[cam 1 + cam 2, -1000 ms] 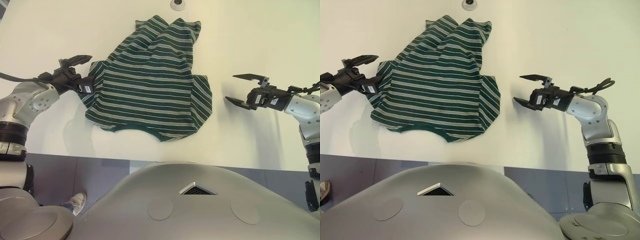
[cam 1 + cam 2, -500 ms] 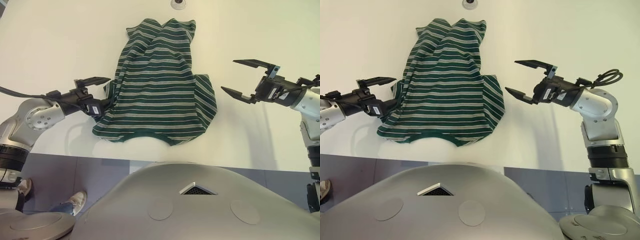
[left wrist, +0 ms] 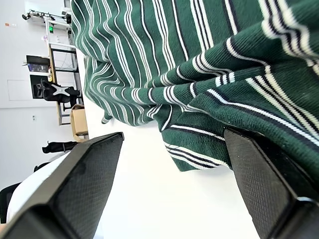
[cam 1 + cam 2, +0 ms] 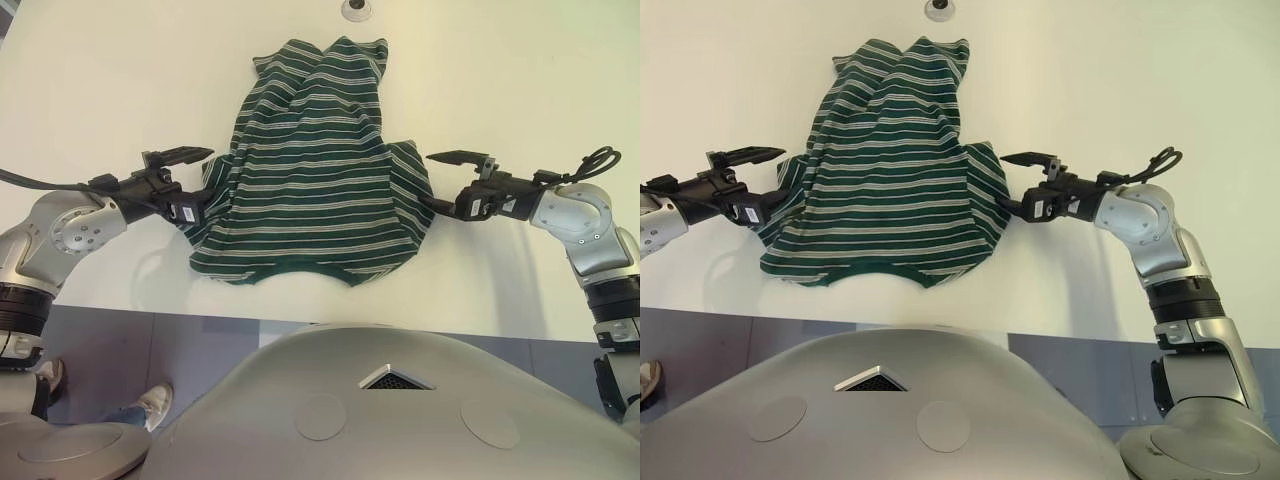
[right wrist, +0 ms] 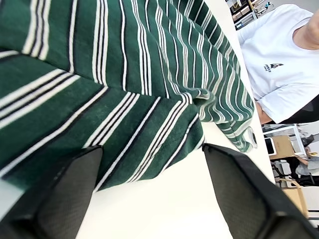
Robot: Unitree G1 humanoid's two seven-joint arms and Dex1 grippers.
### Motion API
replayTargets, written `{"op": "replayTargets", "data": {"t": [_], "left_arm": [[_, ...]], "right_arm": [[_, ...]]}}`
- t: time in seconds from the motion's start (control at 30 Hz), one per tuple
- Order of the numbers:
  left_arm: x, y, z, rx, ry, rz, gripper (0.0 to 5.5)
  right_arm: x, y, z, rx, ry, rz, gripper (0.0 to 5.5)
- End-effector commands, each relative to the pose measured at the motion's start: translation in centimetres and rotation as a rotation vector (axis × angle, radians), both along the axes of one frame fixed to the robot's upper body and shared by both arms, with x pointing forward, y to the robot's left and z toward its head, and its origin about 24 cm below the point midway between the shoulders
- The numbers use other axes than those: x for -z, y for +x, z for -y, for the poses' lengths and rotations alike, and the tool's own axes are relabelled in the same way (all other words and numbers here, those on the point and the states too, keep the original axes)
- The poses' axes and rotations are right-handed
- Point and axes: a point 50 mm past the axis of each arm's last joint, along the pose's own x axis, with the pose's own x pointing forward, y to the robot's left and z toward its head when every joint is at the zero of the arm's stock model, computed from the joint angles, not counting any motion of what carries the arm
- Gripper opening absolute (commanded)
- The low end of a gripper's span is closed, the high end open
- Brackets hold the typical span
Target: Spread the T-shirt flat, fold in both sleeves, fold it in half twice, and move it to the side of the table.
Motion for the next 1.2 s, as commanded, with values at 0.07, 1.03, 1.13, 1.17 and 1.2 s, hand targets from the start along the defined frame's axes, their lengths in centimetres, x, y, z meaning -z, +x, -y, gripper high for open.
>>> {"op": "replayTargets", "data": {"t": [0.07,1.03,1.13,1.17,1.2], "left_arm": [[2.5,-1.2,-0.8,-0.024,0.117,-0.109,3.69],[2.6,-1.4,-0.3,-0.029,0.103,-0.097,3.69],[2.5,-1.3,0.0,-0.021,0.095,-0.094,3.69],[2.3,-1.3,0.1,-0.018,0.088,-0.095,3.69],[2.2,-1.4,0.2,-0.017,0.077,-0.094,3.69]], "right_arm": [[0.8,-1.8,3.9,0.049,-0.264,-0.085,3.72],[-7.2,-1.5,3.8,0.134,0.118,0.151,3.72],[-5.7,-1.2,1.8,0.076,0.126,0.108,3.72],[-5.1,-1.2,1.3,0.062,0.119,0.092,3.72],[-4.6,-1.3,0.9,0.050,0.113,0.072,3.72]]}}
